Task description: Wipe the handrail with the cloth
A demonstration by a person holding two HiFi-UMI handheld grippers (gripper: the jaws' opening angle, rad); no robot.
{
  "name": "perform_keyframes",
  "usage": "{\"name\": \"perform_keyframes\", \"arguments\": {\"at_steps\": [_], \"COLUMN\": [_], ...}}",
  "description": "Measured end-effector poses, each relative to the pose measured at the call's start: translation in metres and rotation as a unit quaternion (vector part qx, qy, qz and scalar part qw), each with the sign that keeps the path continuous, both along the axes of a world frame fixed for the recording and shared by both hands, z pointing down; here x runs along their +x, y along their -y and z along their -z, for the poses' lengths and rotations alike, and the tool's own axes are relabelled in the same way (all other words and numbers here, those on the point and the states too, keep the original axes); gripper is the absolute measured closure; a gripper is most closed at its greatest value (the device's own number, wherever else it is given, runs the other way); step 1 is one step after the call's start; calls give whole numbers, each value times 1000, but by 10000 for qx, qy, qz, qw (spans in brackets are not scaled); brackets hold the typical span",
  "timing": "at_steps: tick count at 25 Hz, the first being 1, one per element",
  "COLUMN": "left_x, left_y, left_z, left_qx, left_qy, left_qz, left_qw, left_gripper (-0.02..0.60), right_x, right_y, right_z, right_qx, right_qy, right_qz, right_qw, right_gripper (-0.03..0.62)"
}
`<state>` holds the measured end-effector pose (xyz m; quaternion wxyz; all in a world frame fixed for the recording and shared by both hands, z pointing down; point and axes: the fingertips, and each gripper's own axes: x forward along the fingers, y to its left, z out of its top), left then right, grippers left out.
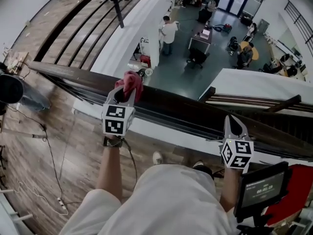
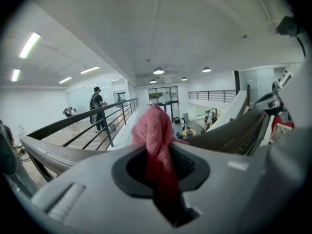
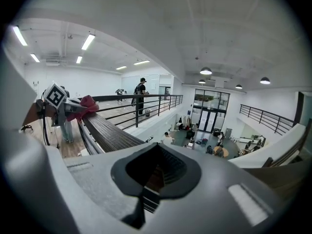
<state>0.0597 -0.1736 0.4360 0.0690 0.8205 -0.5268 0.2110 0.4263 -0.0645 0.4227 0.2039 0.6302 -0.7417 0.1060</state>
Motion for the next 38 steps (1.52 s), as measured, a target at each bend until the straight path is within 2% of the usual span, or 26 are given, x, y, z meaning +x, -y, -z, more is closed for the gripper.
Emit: {"name": "perform_keyframes", "arguments": {"at_steps": [4, 14, 20, 25, 31, 38], "left_x": [13, 48, 89, 99, 160, 202], "left_y": [-4, -12, -22, -24, -46, -59], "left_z": [-4, -14, -11, -30, -10, -11], "left_qx": [-36, -104, -127, -211, -320, -394], "left_qy": [41, 92, 141, 187, 157, 178], "left_qz": [76, -48, -271, -461, -604, -809], "left_qw": [10000, 9999, 9995, 9985, 9975, 9958], "left_gripper": [508, 508, 508, 508, 508, 508], "right_x": [16, 41, 64, 63, 109, 131], "right_y": [-6, -14, -23, -23, -40, -44], "right_z": [-7, -14, -10, -25, -11, -10], "right_qx": [8, 83, 134, 139, 124, 166], "right_qy": [76, 121, 151, 130, 201, 297], "right_qz": [-32, -120, -134, -225, -238, -219], "right_qw": [10000, 9998, 9997, 9996, 9994, 9992], "right_gripper": [591, 591, 591, 591, 591, 591]}}
